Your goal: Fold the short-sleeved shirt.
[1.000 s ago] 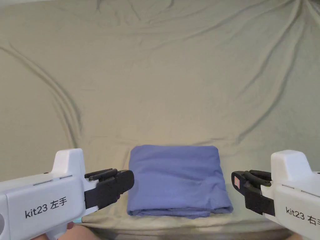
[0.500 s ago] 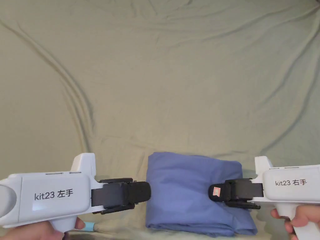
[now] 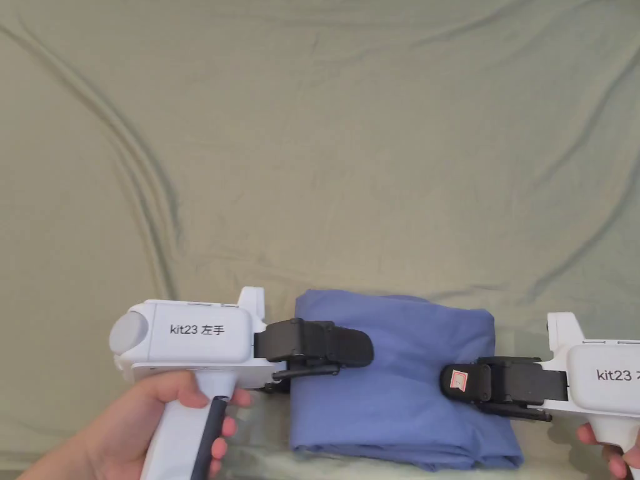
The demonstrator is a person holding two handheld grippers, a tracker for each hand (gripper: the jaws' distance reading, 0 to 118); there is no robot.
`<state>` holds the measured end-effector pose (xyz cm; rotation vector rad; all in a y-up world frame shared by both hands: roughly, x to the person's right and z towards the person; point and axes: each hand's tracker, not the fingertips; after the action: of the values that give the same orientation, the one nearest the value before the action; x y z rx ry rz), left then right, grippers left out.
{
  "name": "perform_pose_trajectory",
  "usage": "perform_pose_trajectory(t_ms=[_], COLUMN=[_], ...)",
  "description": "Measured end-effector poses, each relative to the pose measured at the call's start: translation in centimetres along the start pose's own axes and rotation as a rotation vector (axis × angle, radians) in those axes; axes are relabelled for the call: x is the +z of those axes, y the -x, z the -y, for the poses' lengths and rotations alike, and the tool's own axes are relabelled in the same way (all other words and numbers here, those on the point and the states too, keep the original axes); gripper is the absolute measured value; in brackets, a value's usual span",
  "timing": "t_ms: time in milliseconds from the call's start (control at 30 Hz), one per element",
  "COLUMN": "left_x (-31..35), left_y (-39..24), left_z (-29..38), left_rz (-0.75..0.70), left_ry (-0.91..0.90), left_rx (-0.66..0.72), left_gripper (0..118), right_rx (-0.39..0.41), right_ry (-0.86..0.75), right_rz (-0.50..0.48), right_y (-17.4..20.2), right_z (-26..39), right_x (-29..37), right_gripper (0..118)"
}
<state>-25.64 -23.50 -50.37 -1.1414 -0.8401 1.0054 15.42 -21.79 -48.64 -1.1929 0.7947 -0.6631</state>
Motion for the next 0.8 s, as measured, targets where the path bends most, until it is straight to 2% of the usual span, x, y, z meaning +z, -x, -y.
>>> perform_pose_trajectory(t_ms=[67,133,167,267,333,433,600,667,800], left_x=[-1.1,-1.3,-1.4,-1.0,-0.4,2.1,10.4,14.1,22.2], left_y=[-0.5,-0.7,-0.6,-1.7,-3.2,-5.4,-8.5,-8.8,-8.1], left_z=[-0.1,-0.3,-0.6,-1.0,-1.0,-1.0,-1.5,-2.3,-5.6], left_rz=[-0.028,-0.048,-0.093,-0.111,-0.194,-0.224,-0.43,-0.504,-0.727], left_ry=[0.017,0.012,0.022,0.047,0.079,0.089,0.075,0.078,0.058], left_rx=[-0.061,-0.065,-0.083,-0.065,-0.171,-0.195,-0.355,-0.369,-0.295], left_gripper=[64,43,39,36,33,32,31,31,31], right_rx=[-0.006,-0.011,-0.004,0.007,-0.001,0.047,0.095,0.101,0.115], right_ry=[-0.002,-0.008,-0.015,-0.047,-0.064,-0.112,-0.153,-0.168,-0.188], right_rz=[-0.005,-0.005,0.002,-0.005,-0.015,0.012,-0.057,-0.068,-0.082], right_y=[-0.3,-0.1,-0.1,0.2,0.2,1.5,3.4,4.2,4.8], right_z=[-0.1,0.2,0.2,0.9,1.2,1.4,1.8,1.9,1.9], right_x=[0.2,0.2,0.3,0.6,0.9,1.7,3.0,3.0,3.0], right_gripper=[0,0,0,0,0,0,0,0,0])
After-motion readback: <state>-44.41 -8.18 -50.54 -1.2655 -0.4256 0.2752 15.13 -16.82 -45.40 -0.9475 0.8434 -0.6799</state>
